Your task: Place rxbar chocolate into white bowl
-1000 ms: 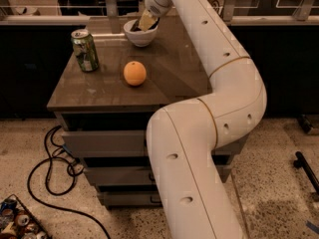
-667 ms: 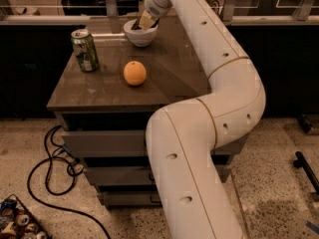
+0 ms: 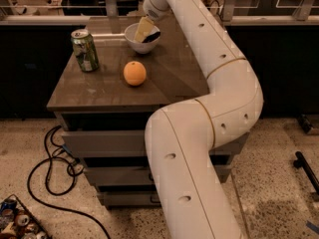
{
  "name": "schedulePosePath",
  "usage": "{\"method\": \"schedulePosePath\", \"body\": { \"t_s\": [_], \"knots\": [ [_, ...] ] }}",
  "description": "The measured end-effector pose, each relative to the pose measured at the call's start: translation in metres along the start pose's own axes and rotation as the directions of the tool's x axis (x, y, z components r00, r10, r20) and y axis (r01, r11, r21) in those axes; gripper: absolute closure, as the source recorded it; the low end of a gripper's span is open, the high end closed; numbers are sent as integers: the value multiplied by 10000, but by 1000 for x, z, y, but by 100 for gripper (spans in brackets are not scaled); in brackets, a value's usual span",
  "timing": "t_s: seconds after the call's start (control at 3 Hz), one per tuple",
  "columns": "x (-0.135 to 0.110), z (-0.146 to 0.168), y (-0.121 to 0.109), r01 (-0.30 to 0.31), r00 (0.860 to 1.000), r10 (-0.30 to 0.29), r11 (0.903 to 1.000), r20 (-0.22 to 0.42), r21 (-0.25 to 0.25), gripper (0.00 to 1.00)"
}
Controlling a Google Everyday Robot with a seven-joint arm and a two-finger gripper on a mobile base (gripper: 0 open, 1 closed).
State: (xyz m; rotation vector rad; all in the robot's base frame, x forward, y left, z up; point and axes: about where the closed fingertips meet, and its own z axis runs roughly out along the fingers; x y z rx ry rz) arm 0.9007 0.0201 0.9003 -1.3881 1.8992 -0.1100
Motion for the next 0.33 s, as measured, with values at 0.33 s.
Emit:
{"method": "schedulePosePath", "body": {
  "t_s": [0.33],
  "knots": [
    [0,0,0,0,10000,0,10000,-1,-2,0]
  ]
}}
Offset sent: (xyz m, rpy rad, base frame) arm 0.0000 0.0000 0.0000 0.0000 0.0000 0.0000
